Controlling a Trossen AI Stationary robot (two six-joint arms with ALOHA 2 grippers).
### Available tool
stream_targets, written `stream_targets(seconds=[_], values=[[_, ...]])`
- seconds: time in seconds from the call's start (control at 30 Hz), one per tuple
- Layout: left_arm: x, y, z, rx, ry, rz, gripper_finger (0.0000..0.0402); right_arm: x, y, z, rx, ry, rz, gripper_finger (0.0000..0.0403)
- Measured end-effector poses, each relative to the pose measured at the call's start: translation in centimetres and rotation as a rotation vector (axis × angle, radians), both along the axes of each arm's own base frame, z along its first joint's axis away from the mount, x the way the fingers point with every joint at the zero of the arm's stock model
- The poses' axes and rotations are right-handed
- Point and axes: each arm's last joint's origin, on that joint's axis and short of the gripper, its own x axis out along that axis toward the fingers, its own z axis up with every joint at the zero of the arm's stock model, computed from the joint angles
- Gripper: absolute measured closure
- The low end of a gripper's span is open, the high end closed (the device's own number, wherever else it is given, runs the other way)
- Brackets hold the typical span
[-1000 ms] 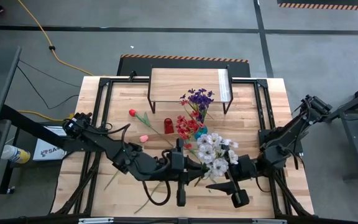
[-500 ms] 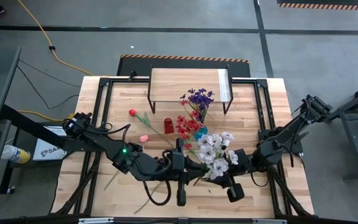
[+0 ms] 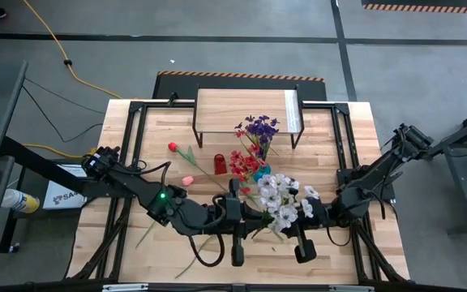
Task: Pick and place flowers into a vace then onto a shelf
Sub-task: Put the white flowers into the blue vase
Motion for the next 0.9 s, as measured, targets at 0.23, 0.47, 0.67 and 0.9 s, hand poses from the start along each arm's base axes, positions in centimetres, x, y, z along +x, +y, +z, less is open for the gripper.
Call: stream_targets(seconds=[0.23,0.47,0.67,0.9], values=[[0.0,-0.2,0.0,-0.003,-0.001,-0.071,0.0241,-1.0,0.7,0.1,-0.037,0.018,-0.086,0.0397],[0.0,-0.3,0.1,-0.005,-0.002,-0.132,0.0155,-2.4,1.5,0.4,-0.060,0.032,-0.182,0.0399],[0.0,-0.5,0.0,-0.005,0.009,-0.184,0.0104,-3.8,2.3,0.4,-0.078,0.067,-0.298,0.0401],[-0.3,-1.1,-0.5,-0.068,0.061,-0.295,0.0066,-6.1,2.0,1.8,-0.058,0.094,-0.432,0.0402]])
